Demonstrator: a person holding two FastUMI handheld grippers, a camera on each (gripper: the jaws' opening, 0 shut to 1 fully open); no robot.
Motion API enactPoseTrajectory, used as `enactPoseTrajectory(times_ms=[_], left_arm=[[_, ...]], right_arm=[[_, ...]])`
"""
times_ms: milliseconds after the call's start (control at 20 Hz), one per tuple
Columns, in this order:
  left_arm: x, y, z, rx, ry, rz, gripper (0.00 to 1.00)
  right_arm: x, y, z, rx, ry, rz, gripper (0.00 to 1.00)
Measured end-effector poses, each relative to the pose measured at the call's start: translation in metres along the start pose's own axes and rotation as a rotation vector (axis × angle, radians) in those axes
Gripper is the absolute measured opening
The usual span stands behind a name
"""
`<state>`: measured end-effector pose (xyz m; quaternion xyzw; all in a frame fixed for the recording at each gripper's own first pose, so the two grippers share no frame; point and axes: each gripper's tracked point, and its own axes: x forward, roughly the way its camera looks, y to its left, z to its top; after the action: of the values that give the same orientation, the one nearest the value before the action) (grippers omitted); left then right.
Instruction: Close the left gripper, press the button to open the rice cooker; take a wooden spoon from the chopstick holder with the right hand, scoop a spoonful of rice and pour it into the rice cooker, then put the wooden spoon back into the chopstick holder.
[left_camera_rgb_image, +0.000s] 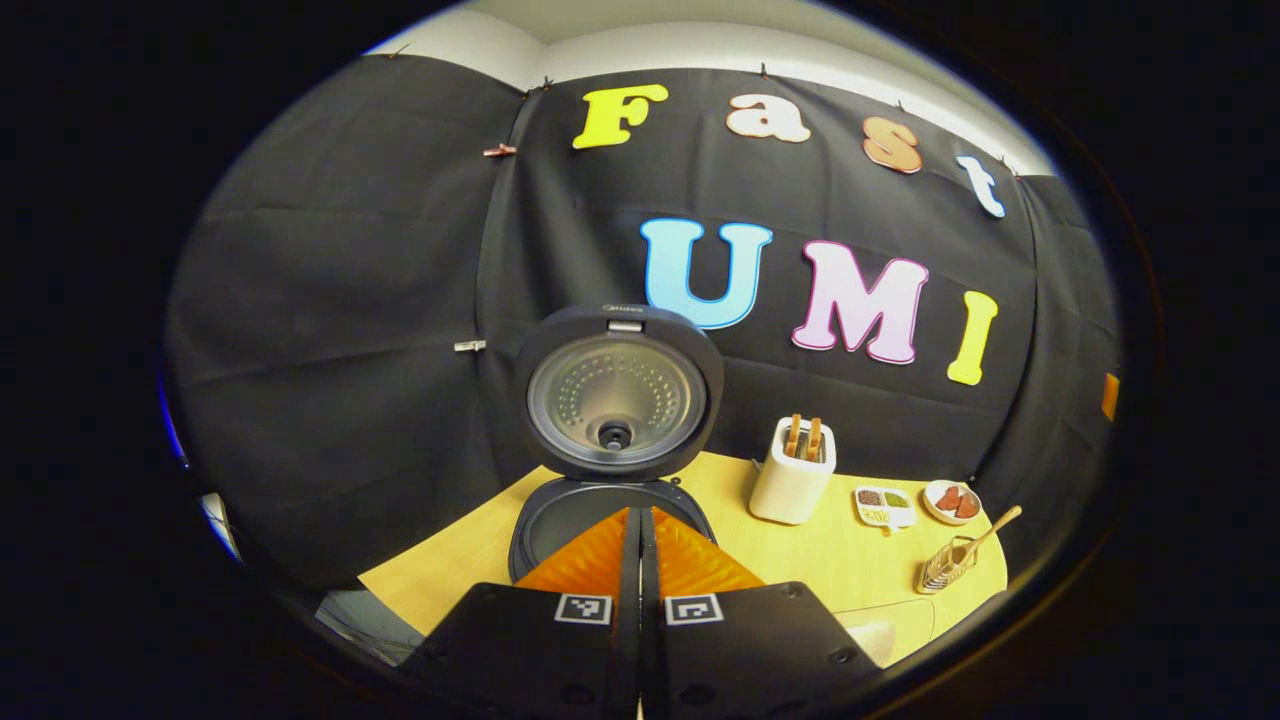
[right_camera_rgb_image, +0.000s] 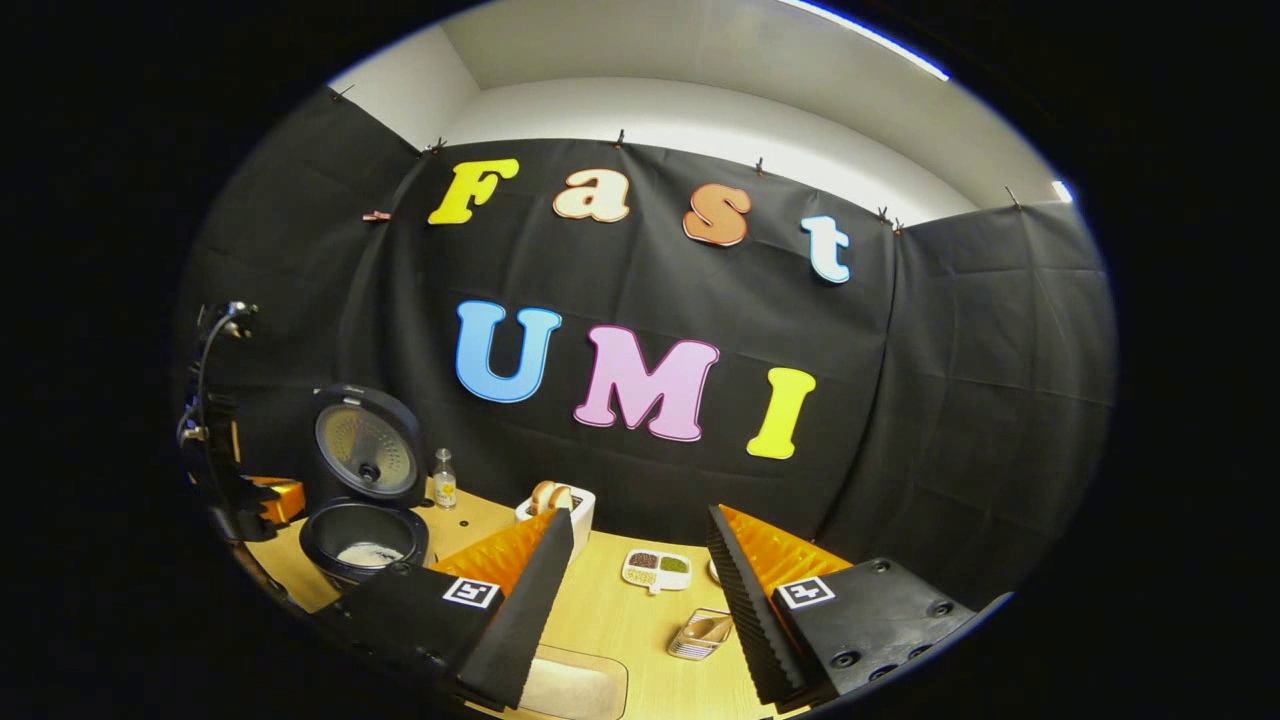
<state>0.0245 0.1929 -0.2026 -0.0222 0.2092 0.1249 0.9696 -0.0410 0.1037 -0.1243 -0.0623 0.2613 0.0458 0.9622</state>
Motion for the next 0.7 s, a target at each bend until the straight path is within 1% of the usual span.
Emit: enactPoseTrajectory(times_ms=[250, 350, 450, 500, 550, 600, 650, 700], left_arm=[[-0.022, -0.011, 0.013, -0.008, -0.043, -0.038, 0.06], [-0.03, -0.021, 0.021, -0.029, -0.068, -0.061, 0.07], [-0.037, -0.027, 0.03, -0.042, -0.102, -0.055, 0.16], [-0.041, -0.031, 0.032, -0.04, -0.108, -0.045, 0.34], [-0.047, -0.039, 0.034, -0.033, -0.117, -0.044, 0.25], [-0.053, -0.049, 0.038, -0.022, -0.134, -0.049, 0.42], [-0.058, -0.059, 0.04, -0.006, -0.146, -0.049, 0.53], [-0.063, -0.067, 0.04, 0.012, -0.153, -0.042, 0.54]], right_arm=[[0.002, -0.028, -0.02, 0.023, 0.035, -0.052, 0.85], [0.009, -0.042, -0.036, 0.03, 0.053, -0.06, 0.85], [0.02, -0.053, -0.055, 0.056, 0.09, -0.052, 0.85], [0.025, -0.06, -0.065, 0.077, 0.113, -0.045, 0.85], [0.03, -0.068, -0.07, 0.1, 0.114, -0.041, 0.86], [0.037, -0.078, -0.074, 0.116, 0.113, -0.042, 0.85], [0.045, -0.088, -0.083, 0.124, 0.122, -0.04, 0.86], [0.05, -0.094, -0.091, 0.129, 0.129, -0.033, 0.85]])
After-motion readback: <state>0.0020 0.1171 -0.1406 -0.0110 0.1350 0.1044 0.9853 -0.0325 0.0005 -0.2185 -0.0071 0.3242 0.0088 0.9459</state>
